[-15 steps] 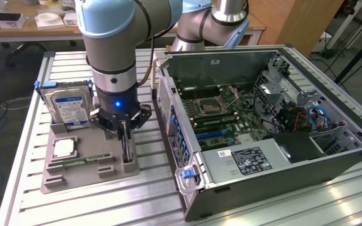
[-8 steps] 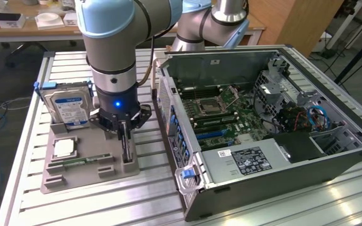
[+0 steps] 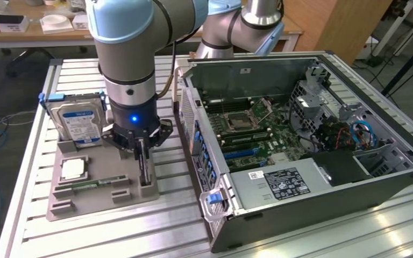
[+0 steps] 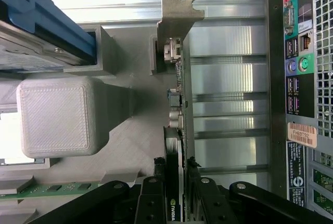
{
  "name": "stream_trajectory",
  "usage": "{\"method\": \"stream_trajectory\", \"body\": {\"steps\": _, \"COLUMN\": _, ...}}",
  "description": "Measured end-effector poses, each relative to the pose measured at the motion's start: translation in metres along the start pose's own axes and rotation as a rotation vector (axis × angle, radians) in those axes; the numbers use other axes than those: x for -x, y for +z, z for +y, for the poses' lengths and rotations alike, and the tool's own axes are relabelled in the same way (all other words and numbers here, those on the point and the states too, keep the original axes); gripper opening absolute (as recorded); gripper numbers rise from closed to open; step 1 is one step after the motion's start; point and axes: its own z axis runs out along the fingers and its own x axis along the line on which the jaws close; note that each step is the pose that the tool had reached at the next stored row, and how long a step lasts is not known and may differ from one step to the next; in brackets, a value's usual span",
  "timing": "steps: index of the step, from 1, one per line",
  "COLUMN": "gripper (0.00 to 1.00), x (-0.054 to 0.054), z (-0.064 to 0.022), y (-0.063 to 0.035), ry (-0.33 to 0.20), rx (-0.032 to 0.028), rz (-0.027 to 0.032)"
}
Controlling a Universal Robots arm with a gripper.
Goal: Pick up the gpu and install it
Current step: 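Pick up the gpu and move the gpu toward the slot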
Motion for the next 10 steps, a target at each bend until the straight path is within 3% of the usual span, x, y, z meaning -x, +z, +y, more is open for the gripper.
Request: {"method": "stream_trajectory", "body": {"steps": 10, "gripper": 0.27, "x": 0.0000, "z": 0.0000, "y": 0.0000, "ry": 0.000, "rx": 0.0000, "rz": 0.0000}}
